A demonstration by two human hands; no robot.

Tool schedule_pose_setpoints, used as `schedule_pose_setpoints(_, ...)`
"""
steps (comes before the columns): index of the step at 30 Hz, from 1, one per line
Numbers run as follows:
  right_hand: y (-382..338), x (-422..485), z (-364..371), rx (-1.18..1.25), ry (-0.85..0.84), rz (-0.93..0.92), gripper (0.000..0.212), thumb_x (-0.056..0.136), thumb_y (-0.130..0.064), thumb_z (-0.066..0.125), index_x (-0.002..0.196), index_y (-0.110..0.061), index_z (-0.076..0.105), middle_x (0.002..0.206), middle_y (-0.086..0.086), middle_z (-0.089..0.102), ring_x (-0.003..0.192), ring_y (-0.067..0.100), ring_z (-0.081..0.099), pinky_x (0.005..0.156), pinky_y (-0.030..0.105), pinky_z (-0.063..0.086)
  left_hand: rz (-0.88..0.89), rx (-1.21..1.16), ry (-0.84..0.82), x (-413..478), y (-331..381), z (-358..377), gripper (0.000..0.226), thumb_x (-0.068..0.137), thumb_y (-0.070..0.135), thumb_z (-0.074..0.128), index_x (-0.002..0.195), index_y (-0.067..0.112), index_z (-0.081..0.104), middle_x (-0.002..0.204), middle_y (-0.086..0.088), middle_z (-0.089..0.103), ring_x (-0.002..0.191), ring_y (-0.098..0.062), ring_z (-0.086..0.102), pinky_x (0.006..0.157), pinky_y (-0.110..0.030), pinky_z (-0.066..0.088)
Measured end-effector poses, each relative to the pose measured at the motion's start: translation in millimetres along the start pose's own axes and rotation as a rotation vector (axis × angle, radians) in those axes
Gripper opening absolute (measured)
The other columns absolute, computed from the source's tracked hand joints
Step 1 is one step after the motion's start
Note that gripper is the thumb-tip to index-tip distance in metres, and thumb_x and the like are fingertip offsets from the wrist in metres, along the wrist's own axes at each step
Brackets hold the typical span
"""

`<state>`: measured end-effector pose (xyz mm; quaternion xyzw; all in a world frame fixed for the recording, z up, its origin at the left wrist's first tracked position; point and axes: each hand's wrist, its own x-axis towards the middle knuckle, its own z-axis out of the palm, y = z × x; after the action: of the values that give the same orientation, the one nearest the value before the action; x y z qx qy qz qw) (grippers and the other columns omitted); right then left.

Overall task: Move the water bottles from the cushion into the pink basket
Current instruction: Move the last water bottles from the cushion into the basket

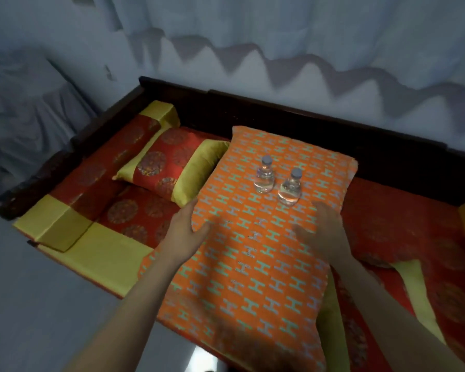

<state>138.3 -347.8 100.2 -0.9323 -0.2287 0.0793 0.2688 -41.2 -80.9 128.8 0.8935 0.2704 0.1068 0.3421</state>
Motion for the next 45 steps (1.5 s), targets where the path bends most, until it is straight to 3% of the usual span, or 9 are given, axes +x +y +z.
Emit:
schedule_pose_setpoints(8,-4.8,81.8,30.0,0.029,0.003,0.218,0.101,0.070,-0.046,0.081,0.150,-0.014,0.027,0.152,0.015,0.034,0.140,0.035,0.029,0.113,0.044,0.020,0.051,-0.059,-0.234,105.6,-15.8,36.9,0.080,0.080,0.031,0.074,0.144,0.007,0.033,0.147,-0.013,0.040,0.135,-0.027,0.038,0.112,-0.038,0.029)
schedule_pose_setpoints(13,-4.7,121.7,53.0,0.079,0.003,0.351,0.099,0.071,-0.042,0.081,0.149,-0.010,0.027,0.150,0.012,0.037,0.138,0.032,0.034,0.112,0.047,0.028,0.135,-0.115,-0.412,182.6,-13.1,82.9,0.079,0.076,0.024,0.078,0.140,0.003,0.038,0.140,-0.015,0.049,0.129,-0.028,0.046,0.093,0.000,0.023)
schedule_pose_setpoints(16,-7.3,142.3,67.8,0.092,0.021,0.417,0.098,0.066,-0.040,0.085,0.144,-0.009,0.034,0.142,0.011,0.045,0.130,0.032,0.041,0.108,0.046,0.032,0.182,-0.148,-0.513,221.0,-6.5,108.6,0.095,0.073,0.032,0.079,0.148,0.014,0.024,0.151,-0.008,0.034,0.138,-0.026,0.033,0.107,-0.021,0.025)
schedule_pose_setpoints(23,2.4,161.7,97.6,0.211,0.124,0.556,0.071,0.063,-0.041,0.084,0.124,-0.020,0.053,0.117,0.002,0.063,0.111,0.026,0.058,0.095,0.044,0.046,0.367,0.060,-0.650,281.3,3.2,166.0,0.133,0.060,0.058,0.079,0.149,0.025,-0.013,0.159,-0.010,-0.013,0.145,-0.031,-0.016,0.119,-0.048,-0.003)
schedule_pose_setpoints(28,4.3,162.7,105.4,0.273,0.233,0.553,0.060,0.068,-0.035,0.082,0.120,-0.024,0.055,0.106,-0.009,0.062,0.098,0.015,0.061,0.075,0.026,0.041,0.405,-0.157,-0.718,295.4,4.6,186.4,0.108,0.063,0.033,0.085,0.149,0.026,0.021,0.155,-0.006,0.027,0.143,-0.026,0.022,0.115,-0.043,0.023)
schedule_pose_setpoints(32,1.7,157.8,104.8,0.294,0.277,0.567,0.063,0.066,-0.032,0.084,0.118,-0.026,0.049,0.102,-0.012,0.060,0.091,0.014,0.059,0.068,0.025,0.042,0.343,-0.290,-0.757,300.5,3.1,193.0,0.060,0.061,0.018,0.086,0.113,0.026,0.056,0.106,0.012,0.062,0.106,-0.014,0.059,0.082,-0.013,0.040)
schedule_pose_setpoints(37,-4.4,134.5,98.8,0.367,0.325,0.612,0.068,0.060,-0.032,0.088,0.116,-0.025,0.049,0.105,-0.009,0.066,0.090,0.011,0.064,0.069,0.028,0.052,0.253,-0.315,-0.789,299.1,-3.0,183.4,0.045,0.065,0.026,0.082,0.103,0.019,0.057,0.090,0.008,0.066,0.086,-0.010,0.065,0.080,-0.032,0.054)
schedule_pose_setpoints(41,-3.7,104.0,80.6,0.506,0.432,0.650,0.056,0.058,-0.035,0.087,0.102,-0.042,0.053,0.094,-0.018,0.066,0.082,-0.011,0.062,0.062,0.009,0.048,0.341,-0.321,-0.790,295.8,0.9,159.2,0.027,0.072,0.035,0.079,0.088,0.022,0.062,0.076,0.008,0.068,0.071,-0.003,0.065,0.073,-0.028,0.053)
schedule_pose_setpoints(45,1.3,60.5,56.2,0.583,0.599,0.683,0.053,0.058,-0.025,0.089,0.100,-0.038,0.059,0.096,-0.011,0.068,0.078,-0.010,0.062,0.067,0.011,0.049,0.324,-0.345,-0.754,272.8,19.8,131.0,0.049,0.063,0.040,0.085,0.102,0.041,0.054,0.091,0.022,0.066,0.079,0.011,0.061,0.072,-0.018,0.045)
